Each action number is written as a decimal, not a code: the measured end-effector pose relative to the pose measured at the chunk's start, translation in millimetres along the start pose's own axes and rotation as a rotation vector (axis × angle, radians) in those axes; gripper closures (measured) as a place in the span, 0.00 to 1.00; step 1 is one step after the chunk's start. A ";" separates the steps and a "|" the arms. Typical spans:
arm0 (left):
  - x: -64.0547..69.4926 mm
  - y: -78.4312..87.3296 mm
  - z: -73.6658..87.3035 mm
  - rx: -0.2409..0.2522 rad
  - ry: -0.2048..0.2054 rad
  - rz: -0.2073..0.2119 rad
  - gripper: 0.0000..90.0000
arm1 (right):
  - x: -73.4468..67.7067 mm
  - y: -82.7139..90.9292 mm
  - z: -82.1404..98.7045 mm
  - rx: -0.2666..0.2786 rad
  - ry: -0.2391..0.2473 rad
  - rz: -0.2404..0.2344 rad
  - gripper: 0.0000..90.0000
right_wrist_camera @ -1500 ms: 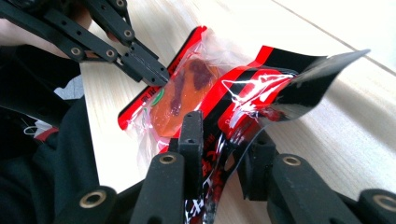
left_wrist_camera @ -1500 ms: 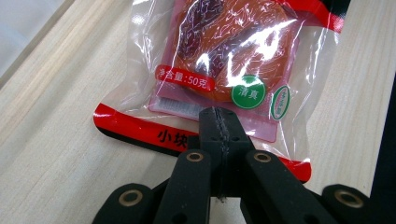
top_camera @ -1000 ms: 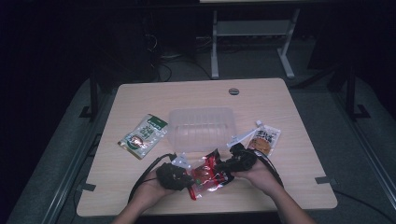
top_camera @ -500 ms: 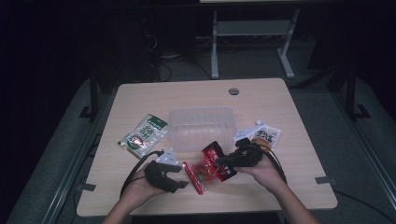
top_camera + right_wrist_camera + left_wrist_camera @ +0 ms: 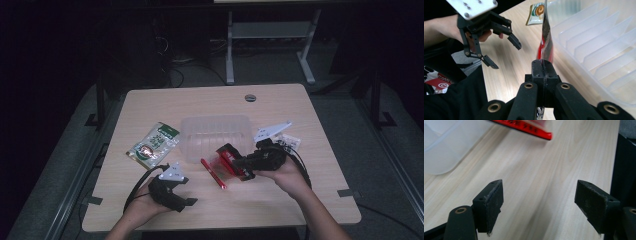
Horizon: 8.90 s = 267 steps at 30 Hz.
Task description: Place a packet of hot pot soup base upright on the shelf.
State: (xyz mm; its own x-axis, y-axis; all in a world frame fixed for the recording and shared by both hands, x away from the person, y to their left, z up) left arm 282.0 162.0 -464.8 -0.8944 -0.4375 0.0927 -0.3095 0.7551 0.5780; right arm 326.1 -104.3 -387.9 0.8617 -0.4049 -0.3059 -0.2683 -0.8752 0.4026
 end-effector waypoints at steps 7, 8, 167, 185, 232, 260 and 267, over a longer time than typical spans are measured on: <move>-4.1 0.2 3.3 -0.013 0.005 -0.002 0.25 | -1.9 8.9 -15.3 0.016 0.040 0.011 1.00; -4.7 0.1 3.5 -0.006 0.005 -0.003 0.25 | -1.5 11.1 -19.6 0.018 0.042 0.021 1.00; -5.9 0.5 2.3 -0.019 -0.008 -0.002 0.25 | 72.1 26.1 -92.5 0.109 -0.093 0.506 1.00; -6.0 1.1 2.6 -0.027 -0.013 0.000 0.25 | 70.3 24.4 -96.8 0.134 -0.087 0.527 1.00; -0.8 -6.4 2.2 -0.024 -0.004 0.017 0.25 | 65.0 7.6 -71.3 -0.062 -0.143 0.436 1.00; -3.3 -4.0 2.9 -0.025 -0.008 0.016 0.25 | 76.5 -7.2 -58.3 -0.074 -0.153 0.428 0.74; -6.2 -1.6 3.2 -0.030 -0.016 0.011 0.25 | 74.6 5.9 -58.2 -0.013 -0.107 0.412 0.51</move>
State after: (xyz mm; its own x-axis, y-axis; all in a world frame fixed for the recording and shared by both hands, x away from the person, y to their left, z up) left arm 287.0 165.1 -468.9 -0.9028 -0.4213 0.0859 -0.2901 0.7444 0.6015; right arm 413.8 -124.3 -358.2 0.6335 -0.7462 -0.2047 -0.5751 -0.6311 0.5206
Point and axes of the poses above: each handheld gripper's, and its own axes: y roughly backward along the jaws, z roughly out of its underside, x roughly to its right, the point moved 4 cm from there along -y, roughly forward along the jaws, and after that the axes turned 12 degrees about x, right-handed, at the moved point
